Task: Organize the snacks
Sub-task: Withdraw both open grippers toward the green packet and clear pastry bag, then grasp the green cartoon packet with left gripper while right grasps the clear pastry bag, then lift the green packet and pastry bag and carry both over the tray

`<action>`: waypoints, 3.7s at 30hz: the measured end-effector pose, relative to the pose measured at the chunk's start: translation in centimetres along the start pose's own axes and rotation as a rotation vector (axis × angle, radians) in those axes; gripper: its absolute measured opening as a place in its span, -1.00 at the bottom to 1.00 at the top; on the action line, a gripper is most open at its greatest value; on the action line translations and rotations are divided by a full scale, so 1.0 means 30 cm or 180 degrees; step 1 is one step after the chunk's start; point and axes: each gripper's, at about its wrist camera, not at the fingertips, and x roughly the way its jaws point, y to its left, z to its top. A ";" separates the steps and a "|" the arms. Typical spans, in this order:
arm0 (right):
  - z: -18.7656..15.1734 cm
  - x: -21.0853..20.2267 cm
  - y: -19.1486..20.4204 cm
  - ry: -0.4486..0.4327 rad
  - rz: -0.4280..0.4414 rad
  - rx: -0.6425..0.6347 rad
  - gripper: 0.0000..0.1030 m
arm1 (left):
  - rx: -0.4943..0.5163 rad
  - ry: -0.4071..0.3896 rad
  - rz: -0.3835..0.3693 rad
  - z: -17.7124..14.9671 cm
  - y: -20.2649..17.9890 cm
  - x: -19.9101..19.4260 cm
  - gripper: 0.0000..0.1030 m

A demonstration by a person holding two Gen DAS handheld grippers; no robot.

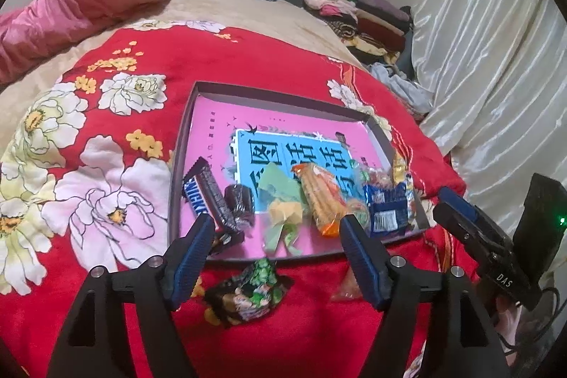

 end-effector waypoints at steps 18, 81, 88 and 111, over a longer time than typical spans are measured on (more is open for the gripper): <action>-0.099 0.041 0.112 0.0498 0.0139 0.0065 0.35 | 0.0623 0.0275 0.0169 -0.121 0.008 0.030 0.47; 0.014 0.052 0.076 0.0015 0.0040 -0.0008 -0.14 | 0.0212 -0.0045 -0.0003 0.017 -0.024 0.025 -0.24; 0.036 0.055 0.057 -0.0054 0.0018 -0.0002 -0.14 | 0.0173 0.0009 0.0066 0.019 -0.014 0.064 -0.24; 0.055 0.067 0.017 -0.0098 -0.0020 0.0059 -0.14 | 0.0094 0.0055 0.0159 0.022 0.009 0.110 -0.24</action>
